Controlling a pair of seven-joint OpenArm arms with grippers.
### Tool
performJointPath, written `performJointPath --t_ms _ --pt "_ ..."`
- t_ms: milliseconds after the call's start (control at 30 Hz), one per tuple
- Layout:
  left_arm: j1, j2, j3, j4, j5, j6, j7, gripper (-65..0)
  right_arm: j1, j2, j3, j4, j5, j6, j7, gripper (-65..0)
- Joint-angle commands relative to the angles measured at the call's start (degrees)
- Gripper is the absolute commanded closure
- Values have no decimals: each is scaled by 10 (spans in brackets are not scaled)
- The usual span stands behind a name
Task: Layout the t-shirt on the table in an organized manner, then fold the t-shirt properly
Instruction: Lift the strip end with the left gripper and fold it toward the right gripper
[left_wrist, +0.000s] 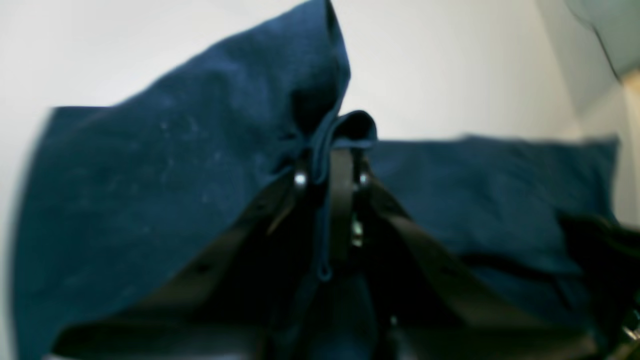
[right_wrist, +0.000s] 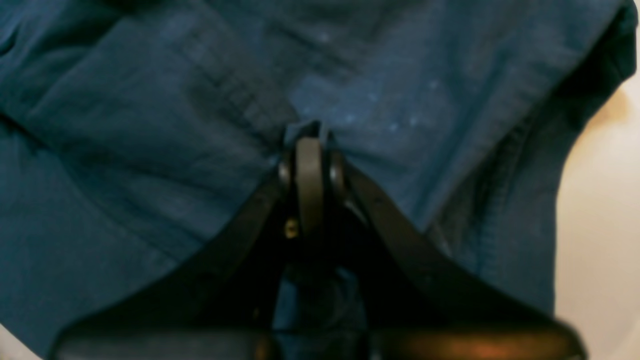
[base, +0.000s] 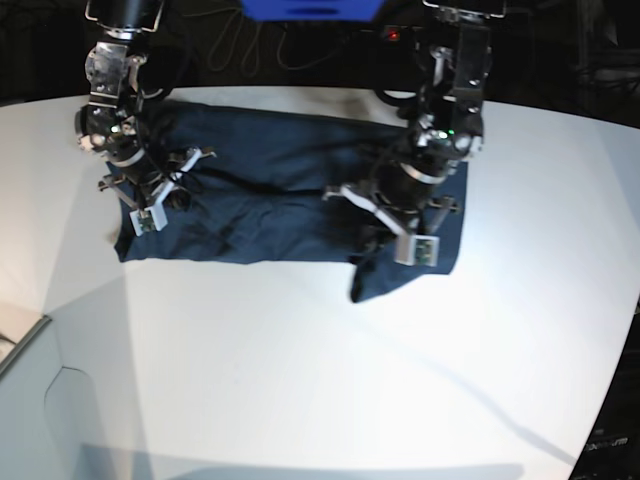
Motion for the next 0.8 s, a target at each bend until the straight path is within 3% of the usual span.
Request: performJointPath --t_ms 0,500,767 --pt "-14 2 17 1 -1 -3 -12 0 -3 -2 -3 1 -9 1 -20 0" --pt "-44 -1 146 -66 4 -2 -11 0 0 -1 -3 1 -9 1 -20 0" --pt "-43 -3 158 -59 -1 -6 -6 0 1 -1 -3 1 -9 1 -20 0"
